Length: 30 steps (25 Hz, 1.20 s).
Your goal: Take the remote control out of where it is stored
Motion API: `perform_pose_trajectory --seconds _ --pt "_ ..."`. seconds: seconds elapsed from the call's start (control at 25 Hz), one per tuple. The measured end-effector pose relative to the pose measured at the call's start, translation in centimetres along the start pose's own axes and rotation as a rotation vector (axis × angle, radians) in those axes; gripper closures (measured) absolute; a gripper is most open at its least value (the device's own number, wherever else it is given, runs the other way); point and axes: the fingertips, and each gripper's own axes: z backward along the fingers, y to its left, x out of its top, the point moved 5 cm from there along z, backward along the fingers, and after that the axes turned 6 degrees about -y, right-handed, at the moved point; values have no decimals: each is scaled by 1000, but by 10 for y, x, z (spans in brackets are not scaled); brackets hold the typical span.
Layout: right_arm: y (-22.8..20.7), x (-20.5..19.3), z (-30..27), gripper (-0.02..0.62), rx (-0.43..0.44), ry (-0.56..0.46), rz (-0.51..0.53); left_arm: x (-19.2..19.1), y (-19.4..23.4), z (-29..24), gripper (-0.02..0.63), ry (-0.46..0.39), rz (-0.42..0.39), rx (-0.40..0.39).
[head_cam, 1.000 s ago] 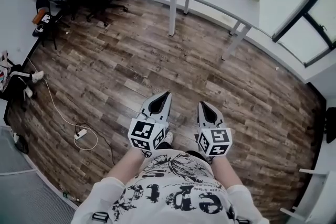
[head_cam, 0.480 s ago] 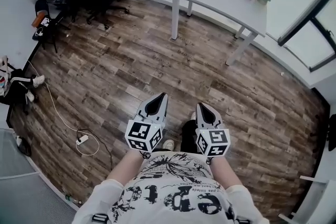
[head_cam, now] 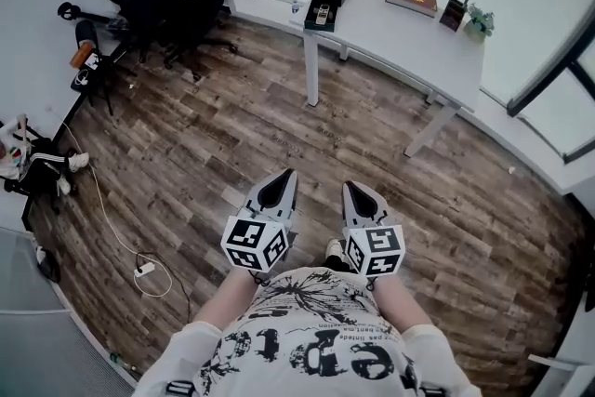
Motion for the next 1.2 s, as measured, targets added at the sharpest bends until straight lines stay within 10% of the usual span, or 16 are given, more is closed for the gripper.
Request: perform_pose_trajectory --seconds 0.64,1.2 --pt "-140 28 -99 592 25 30 -30 -5 5 -166 595 28 -7 89" --pt "-198 80 -282 592 -119 55 -23 31 144 -355 595 80 18 -41"
